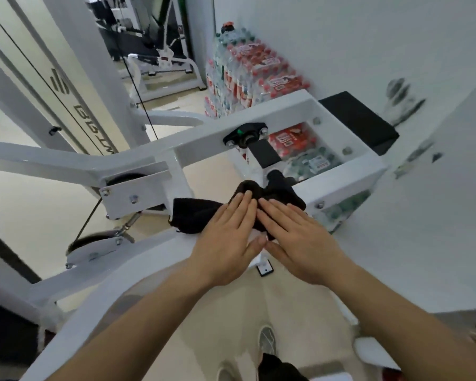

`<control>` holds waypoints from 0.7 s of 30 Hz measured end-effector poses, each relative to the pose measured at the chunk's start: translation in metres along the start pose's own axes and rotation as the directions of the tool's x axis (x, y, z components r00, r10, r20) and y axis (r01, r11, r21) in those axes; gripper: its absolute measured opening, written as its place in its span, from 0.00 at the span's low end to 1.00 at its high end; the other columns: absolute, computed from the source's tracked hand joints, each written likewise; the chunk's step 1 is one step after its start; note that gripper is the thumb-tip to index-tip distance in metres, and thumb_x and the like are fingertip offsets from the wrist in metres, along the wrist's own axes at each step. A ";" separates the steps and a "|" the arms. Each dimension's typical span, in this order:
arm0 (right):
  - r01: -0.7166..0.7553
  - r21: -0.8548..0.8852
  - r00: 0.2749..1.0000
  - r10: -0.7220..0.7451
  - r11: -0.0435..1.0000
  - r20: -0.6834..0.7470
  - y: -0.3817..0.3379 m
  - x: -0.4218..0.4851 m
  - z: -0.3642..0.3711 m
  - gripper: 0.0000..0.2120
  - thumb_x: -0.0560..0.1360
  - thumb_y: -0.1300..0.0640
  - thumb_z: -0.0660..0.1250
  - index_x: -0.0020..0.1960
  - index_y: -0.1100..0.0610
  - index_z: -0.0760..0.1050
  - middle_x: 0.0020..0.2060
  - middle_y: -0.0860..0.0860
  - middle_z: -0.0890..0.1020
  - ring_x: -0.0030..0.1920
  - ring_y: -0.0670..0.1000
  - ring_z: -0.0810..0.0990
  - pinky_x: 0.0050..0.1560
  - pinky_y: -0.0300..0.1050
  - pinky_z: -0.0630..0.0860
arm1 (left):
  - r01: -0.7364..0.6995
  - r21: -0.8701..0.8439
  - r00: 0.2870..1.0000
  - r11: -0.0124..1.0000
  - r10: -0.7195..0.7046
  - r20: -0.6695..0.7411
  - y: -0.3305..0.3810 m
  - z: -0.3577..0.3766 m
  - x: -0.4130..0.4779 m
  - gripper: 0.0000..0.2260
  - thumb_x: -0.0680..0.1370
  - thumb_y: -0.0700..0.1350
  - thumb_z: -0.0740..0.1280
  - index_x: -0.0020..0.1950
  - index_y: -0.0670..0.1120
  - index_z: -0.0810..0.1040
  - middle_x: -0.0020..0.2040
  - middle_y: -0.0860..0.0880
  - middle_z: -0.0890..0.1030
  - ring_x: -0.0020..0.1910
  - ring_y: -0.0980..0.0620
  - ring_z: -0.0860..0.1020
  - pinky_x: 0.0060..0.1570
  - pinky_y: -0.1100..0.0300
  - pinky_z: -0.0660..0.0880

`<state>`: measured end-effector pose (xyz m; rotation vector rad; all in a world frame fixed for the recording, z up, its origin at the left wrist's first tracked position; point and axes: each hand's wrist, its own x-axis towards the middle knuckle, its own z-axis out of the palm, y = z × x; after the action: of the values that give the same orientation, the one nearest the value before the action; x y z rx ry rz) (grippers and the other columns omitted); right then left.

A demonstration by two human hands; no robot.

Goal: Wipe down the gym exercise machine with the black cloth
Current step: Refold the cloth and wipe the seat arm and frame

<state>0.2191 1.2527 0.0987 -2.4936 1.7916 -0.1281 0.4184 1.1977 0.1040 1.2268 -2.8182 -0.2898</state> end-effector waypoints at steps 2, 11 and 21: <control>-0.076 -0.001 0.997 0.076 0.997 -0.011 0.018 -0.013 -0.004 0.30 0.85 0.41 0.40 0.81 0.54 0.55 0.81 0.50 0.56 0.80 0.48 0.53 0.79 0.50 0.55 | -0.046 0.012 0.999 0.999 0.046 0.005 0.017 0.002 0.023 0.36 0.80 0.66 0.37 0.82 0.46 0.41 0.82 0.48 0.39 0.80 0.52 0.36 0.79 0.52 0.42; -0.269 0.000 0.962 0.269 0.963 -0.041 0.112 -0.040 -0.023 0.28 0.82 0.42 0.41 0.81 0.47 0.51 0.80 0.43 0.54 0.80 0.43 0.50 0.80 0.51 0.54 | -0.176 0.031 0.983 0.984 0.174 0.057 0.084 0.000 0.120 0.36 0.82 0.67 0.42 0.82 0.44 0.43 0.82 0.47 0.40 0.80 0.51 0.37 0.79 0.53 0.38; -0.298 0.189 0.918 0.336 0.936 -0.213 0.105 -0.034 -0.011 0.31 0.81 0.41 0.49 0.78 0.55 0.64 0.78 0.49 0.64 0.79 0.49 0.57 0.78 0.47 0.55 | -0.230 0.005 0.968 0.973 0.229 0.101 0.083 -0.009 0.108 0.35 0.80 0.67 0.37 0.81 0.49 0.39 0.80 0.53 0.35 0.78 0.58 0.31 0.78 0.56 0.37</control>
<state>0.1081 1.2518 0.0977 -2.1240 2.1610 -0.5496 0.2861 1.1725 0.1265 0.8986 -3.0159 -0.3228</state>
